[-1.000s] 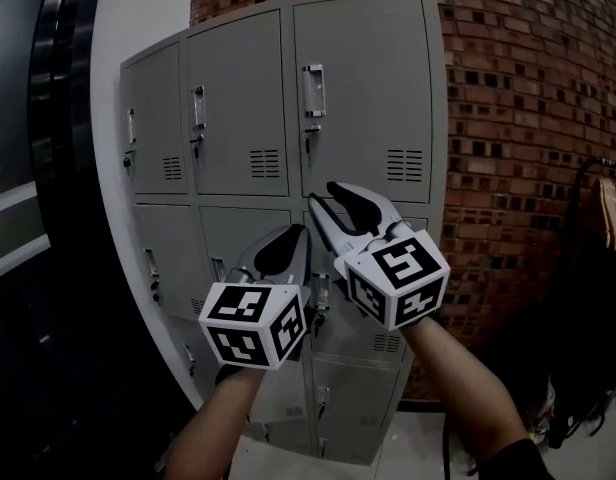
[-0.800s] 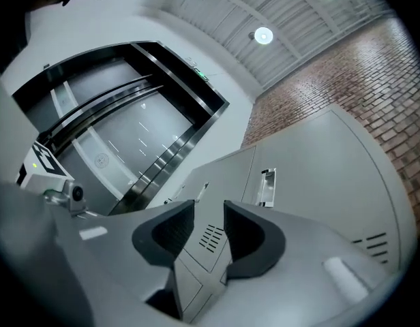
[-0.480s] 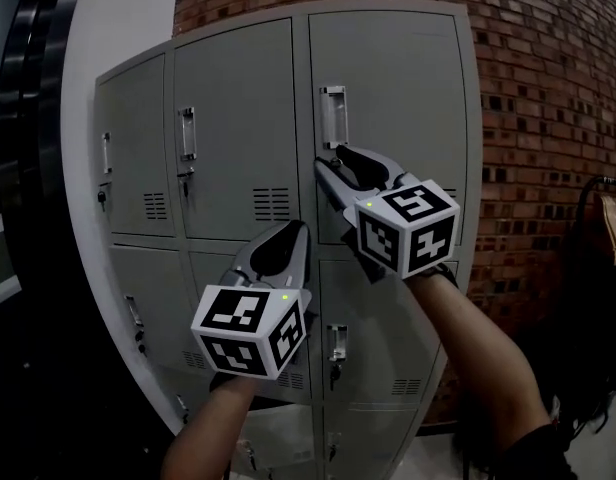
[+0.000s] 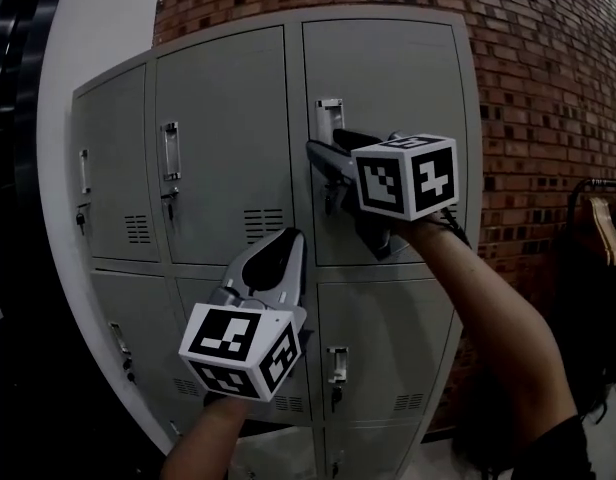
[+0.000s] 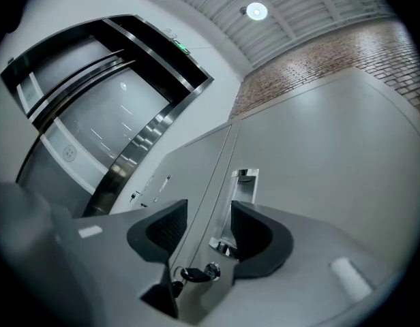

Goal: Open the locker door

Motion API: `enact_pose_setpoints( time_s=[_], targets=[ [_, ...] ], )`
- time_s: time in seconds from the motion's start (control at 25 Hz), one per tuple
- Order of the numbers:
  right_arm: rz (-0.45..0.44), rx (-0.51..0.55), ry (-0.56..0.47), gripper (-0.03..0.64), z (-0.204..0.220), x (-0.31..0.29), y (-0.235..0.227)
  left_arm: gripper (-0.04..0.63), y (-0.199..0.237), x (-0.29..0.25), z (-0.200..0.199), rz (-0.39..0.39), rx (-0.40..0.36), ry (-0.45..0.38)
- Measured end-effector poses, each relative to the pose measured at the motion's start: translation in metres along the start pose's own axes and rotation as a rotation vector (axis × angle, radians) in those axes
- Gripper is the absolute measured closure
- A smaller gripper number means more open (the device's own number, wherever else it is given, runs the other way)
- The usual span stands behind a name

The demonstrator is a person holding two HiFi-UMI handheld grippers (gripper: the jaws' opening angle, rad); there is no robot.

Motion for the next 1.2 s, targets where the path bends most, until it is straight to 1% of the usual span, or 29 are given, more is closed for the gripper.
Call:
enact_pose_setpoints(
  time_s=[0.16, 0.32, 0.44, 0.48, 0.52, 0.64, 0.68, 0.72, 0.8, 0.88, 1.0, 1.2],
  targets=[
    [0.004, -0.016, 0.029, 0.445, -0.004, -0.011, 0.003, 0.594, 0.0, -0.002, 0.005, 0.011, 0.017, 0.0],
    [0.022, -0.001, 0.04, 0.449, -0.003, -0.014, 0.005, 0.594, 0.001, 0.0, 0.008, 0.009, 0.013, 0.001],
    [0.0, -0.034, 0.027, 0.457, -0.004, -0.014, 0.004, 0.594, 0.002, 0.0, 0.006, 0.005, 0.015, -0.002],
    [-0.005, -0.043, 0.021, 0.526, -0.004, -0.015, 0.006, 0.594, 0.001, 0.0, 0.005, 0.005, 0.013, -0.003],
    [0.006, -0.04, 0.01, 0.56, -0.004, -0.015, 0.009, 0.594, 0.001, 0.001, 0.005, 0.005, 0.009, -0.003],
    [0.084, 0.042, -0.037, 0.508, -0.006, -0.011, 0.014, 0.594, 0.003, 0.007, 0.006, -0.006, -0.002, -0.003],
    [0.089, 0.034, -0.04, 0.481, -0.008, -0.01, 0.012, 0.594, 0.005, 0.008, 0.007, -0.011, -0.003, -0.003],
    [0.086, 0.004, -0.034, 0.453, -0.009, -0.009, 0.009, 0.594, 0.007, 0.009, 0.008, -0.017, -0.001, -0.003],
    [0.086, -0.049, -0.015, 0.42, -0.01, -0.009, 0.004, 0.594, 0.011, 0.01, 0.009, -0.025, 0.007, -0.002],
    [0.086, -0.063, 0.007, 0.411, -0.008, -0.013, 0.004, 0.594, 0.012, 0.012, 0.009, -0.027, 0.009, -0.004],
    [0.085, -0.054, 0.026, 0.41, -0.007, -0.019, 0.007, 0.594, 0.011, 0.014, 0.008, -0.026, 0.009, -0.014],
    [0.09, -0.062, 0.024, 0.413, -0.007, -0.019, 0.006, 0.594, 0.012, 0.015, 0.009, -0.024, 0.015, -0.014]
  ],
)
Point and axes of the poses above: the fingertips, and each gripper's own axes: x backward along the fingers, y to its left, z out of its underside, the point moved 10 cm from there along x, backward along the fingers, and after that the axes turned 1 degree about z, right-handed, at the moved point
